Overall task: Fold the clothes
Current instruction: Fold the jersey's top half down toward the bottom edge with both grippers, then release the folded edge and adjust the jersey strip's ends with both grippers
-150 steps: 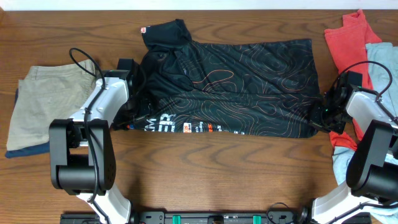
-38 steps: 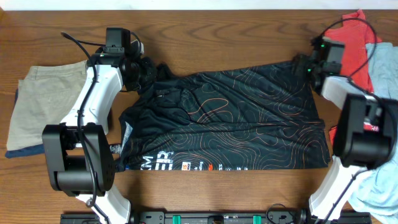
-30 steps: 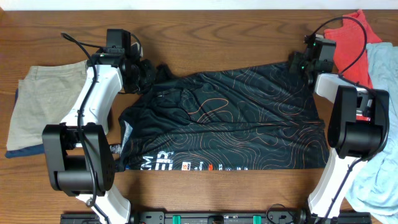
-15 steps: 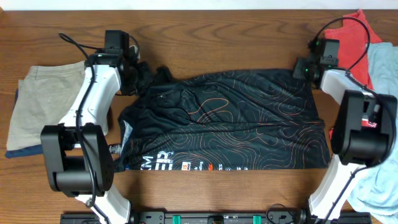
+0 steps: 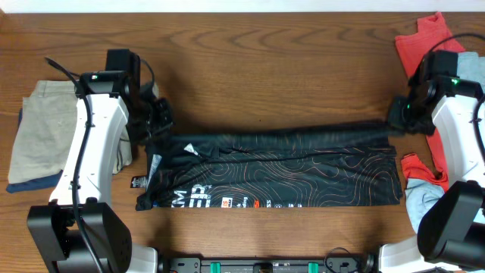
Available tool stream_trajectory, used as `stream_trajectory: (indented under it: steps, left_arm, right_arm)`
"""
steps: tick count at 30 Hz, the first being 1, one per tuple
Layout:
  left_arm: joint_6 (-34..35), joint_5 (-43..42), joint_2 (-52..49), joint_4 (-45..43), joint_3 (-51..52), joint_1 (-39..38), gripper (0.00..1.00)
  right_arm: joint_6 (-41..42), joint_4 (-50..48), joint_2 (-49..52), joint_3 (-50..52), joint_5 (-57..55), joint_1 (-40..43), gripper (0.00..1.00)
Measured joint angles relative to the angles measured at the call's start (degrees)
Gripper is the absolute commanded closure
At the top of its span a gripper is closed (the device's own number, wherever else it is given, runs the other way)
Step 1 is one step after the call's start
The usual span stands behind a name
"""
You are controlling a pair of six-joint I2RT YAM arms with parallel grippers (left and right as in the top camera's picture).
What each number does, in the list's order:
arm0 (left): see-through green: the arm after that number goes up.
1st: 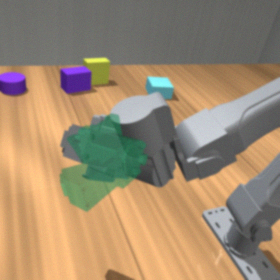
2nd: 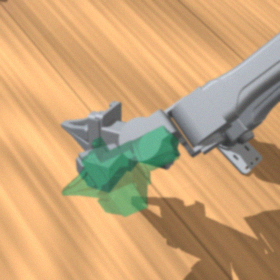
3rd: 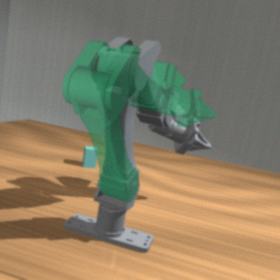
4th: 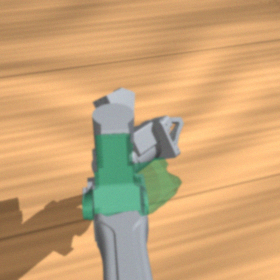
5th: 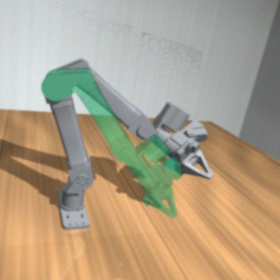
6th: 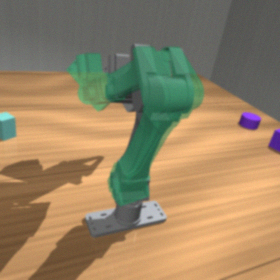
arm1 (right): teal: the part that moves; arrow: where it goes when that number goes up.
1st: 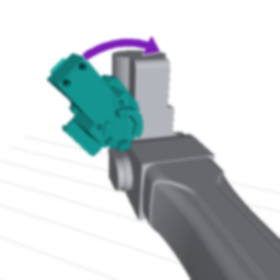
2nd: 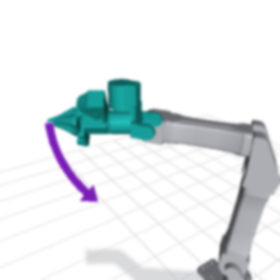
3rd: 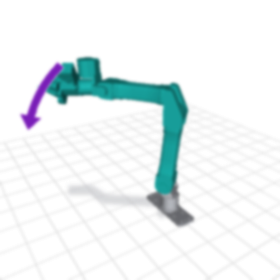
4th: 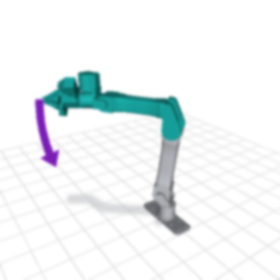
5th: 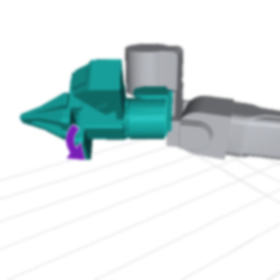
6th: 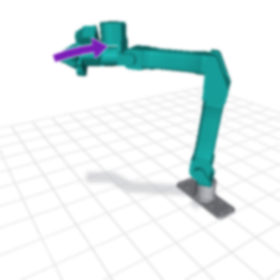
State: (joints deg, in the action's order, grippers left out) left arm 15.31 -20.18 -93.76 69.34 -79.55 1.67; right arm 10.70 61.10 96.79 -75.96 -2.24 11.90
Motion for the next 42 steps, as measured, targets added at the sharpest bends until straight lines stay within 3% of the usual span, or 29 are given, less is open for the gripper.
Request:
stream_trajectory:
  steps: [11,22,28,29,30,32,33,35,42]
  left_arm:
    - [-3.6,2.6,0.0,11.8,2.8,0.0,0.94]
    - [-3.6,4.7,0.0,12.3,9.0,0.0,0.94]
    - [-3.6,5.2,0.0,8.8,11.6,0.0,0.89]
    - [-3.5,5.2,0.0,7.0,11.7,0.0,0.86]
    - [-3.5,5.3,0.0,5.0,11.7,0.0,0.76]
    - [-4.0,5.4,0.0,1.2,11.7,0.0,0.40]
    - [-3.6,5.5,0.0,-0.7,11.7,0.0,0.36]
    - [-3.5,5.6,0.0,-2.6,11.7,0.0,0.35]
    - [-3.4,5.6,0.0,-2.8,11.7,0.0,0.35]
  right_arm:
    - [0.0,13.1,0.3,0.2,-5.6,0.0,0.99]
    - [0.0,17.0,0.3,1.8,-6.8,0.0,0.99]
    - [0.0,11.8,0.3,4.5,-7.5,0.0,0.94]
    - [0.0,10.4,0.3,4.7,-7.5,0.0,0.94]
    - [0.0,8.0,0.3,4.9,-7.5,0.0,0.94]
    - [0.1,3.7,0.3,5.2,-7.5,0.0,0.83]
    - [0.3,2.2,0.3,5.3,-7.5,0.0,0.74]
    - [0.2,0.6,0.3,5.6,-6.8,0.0,0.65]
    - [0.3,0.3,0.3,7.2,-6.4,0.0,0.56]
